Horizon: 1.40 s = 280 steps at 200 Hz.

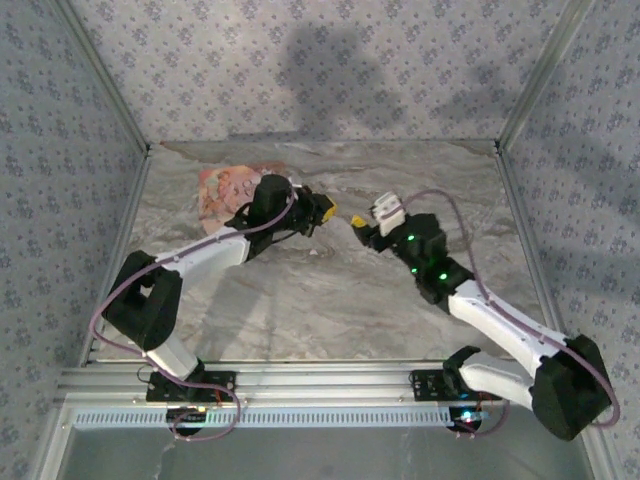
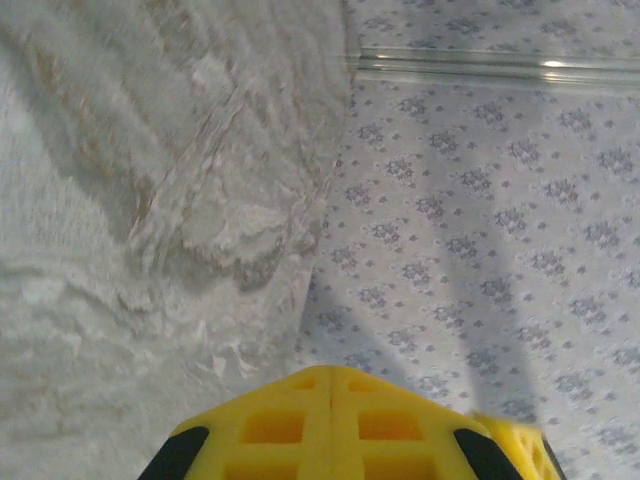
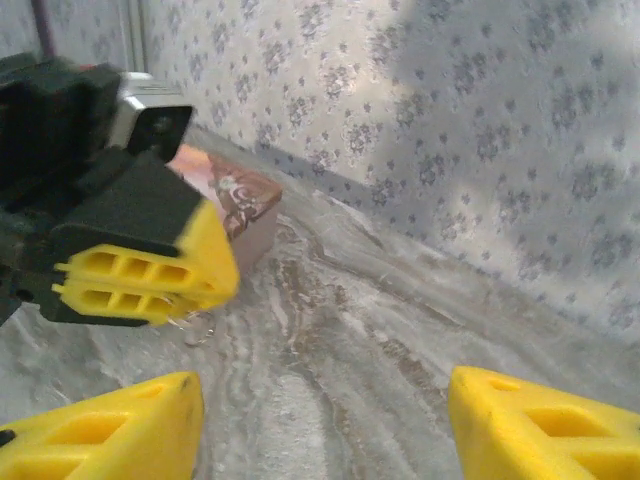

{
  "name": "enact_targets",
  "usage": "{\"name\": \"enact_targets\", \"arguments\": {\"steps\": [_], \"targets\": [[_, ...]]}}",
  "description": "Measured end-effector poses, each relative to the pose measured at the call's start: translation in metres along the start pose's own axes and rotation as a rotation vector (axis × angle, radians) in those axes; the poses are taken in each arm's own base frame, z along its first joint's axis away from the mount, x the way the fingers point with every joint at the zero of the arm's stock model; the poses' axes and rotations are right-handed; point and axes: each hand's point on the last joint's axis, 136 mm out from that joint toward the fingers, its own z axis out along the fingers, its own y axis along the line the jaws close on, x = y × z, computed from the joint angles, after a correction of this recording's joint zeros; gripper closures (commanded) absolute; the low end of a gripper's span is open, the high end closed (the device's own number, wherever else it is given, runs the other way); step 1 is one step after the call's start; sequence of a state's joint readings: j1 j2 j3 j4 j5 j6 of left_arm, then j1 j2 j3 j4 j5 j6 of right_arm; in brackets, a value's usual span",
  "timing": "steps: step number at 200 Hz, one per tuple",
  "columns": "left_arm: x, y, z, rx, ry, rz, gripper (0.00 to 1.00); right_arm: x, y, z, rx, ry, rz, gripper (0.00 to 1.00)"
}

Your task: Unlock a padlock with a key

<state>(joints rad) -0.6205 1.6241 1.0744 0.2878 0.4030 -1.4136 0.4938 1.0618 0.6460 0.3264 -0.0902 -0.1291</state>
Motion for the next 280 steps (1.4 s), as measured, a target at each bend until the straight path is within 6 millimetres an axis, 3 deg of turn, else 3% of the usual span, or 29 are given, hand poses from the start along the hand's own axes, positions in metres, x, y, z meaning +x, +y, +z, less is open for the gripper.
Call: {"name": "enact_targets", "arguments": {"steps": [14, 27, 64, 89, 153, 280], "targets": [[-0.003, -0.01, -0.001, 0.008, -0.004, 0.124, 1.0, 0.001, -0.013, -0.003, -0.061, -0.002, 0.157, 0.31], [-0.002, -0.019, -0.004, 0.018, -0.003, 0.245, 1.0, 0.003, -0.013, -0.002, -0.149, 0.011, 0.295, 0.3], [0.009, -0.039, -0.018, 0.061, 0.026, 0.553, 1.0, -0.001, 0.018, 0.008, -0.458, 0.058, 0.615, 0.29], [0.015, -0.047, -0.026, 0.087, 0.041, 0.677, 1.0, -0.003, 0.032, 0.012, -0.585, 0.081, 0.726, 0.3], [0.025, -0.056, -0.029, 0.143, 0.081, 0.746, 1.0, -0.021, 0.063, 0.015, -0.756, 0.084, 0.745, 0.39], [0.036, -0.067, -0.029, 0.198, 0.104, 0.754, 1.0, -0.024, 0.061, 0.026, -0.752, 0.078, 0.771, 0.64]]}}
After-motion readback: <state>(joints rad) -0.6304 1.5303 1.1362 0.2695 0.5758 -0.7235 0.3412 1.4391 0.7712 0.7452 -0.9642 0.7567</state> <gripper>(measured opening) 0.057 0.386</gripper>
